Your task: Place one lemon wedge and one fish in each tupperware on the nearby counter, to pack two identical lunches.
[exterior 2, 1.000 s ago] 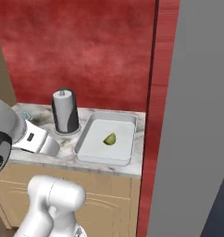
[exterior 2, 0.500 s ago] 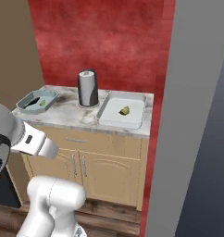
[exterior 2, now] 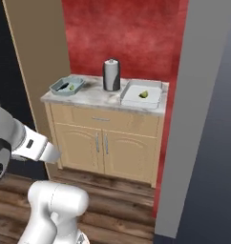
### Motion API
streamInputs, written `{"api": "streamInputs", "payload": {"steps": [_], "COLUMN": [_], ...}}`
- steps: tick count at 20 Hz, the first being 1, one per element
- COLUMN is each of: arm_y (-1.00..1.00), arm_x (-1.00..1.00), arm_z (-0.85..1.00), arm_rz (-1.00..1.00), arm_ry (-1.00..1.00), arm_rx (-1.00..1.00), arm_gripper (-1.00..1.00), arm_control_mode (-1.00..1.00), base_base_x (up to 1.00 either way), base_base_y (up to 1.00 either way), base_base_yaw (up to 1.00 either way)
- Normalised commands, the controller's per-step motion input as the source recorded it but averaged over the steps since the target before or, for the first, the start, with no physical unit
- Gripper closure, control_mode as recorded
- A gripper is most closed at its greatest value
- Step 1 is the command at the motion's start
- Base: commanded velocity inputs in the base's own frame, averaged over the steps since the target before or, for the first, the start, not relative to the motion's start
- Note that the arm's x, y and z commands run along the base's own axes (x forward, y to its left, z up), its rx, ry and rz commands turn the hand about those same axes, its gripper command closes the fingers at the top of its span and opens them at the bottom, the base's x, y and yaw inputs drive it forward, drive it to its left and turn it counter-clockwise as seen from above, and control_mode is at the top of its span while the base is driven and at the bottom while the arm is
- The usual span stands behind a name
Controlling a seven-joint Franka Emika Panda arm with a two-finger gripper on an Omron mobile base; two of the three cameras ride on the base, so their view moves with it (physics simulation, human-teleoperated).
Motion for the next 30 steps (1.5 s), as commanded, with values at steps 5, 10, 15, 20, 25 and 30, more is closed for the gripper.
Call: {"api": "streamInputs", "payload": {"steps": [5, 10, 15, 20, 25, 30], "arm_y": [0.00, 0.00, 0.00, 0.00, 0.00, 0.00], "arm_x": [0.00, 0.00, 0.00, 0.00, 0.00, 0.00], "arm_z": [0.00, 0.00, 0.00, 0.00, 0.00, 0.00], "arm_rz": [0.00, 0.00, 0.00, 0.00, 0.00, 0.00], "arm_ry": [0.00, 0.00, 0.00, 0.00, 0.00, 0.00], "arm_rx": [0.00, 0.00, 0.00, 0.00, 0.00, 0.00], "arm_gripper": [-1.00, -1.00, -1.00, -1.00, -1.00, -1.00], "arm_control_mode": [1.00, 1.00, 1.00, 1.00, 1.00, 1.00], "base_base_x": [-1.00, -0.91, -0.12, 0.00, -0.01, 0.00], "base_base_y": [0.62, 0.99, 1.00, 1.00, 1.00, 1.00], "base_base_yaw": [0.14, 0.13, 0.02, 0.00, 0.00, 0.04]}}
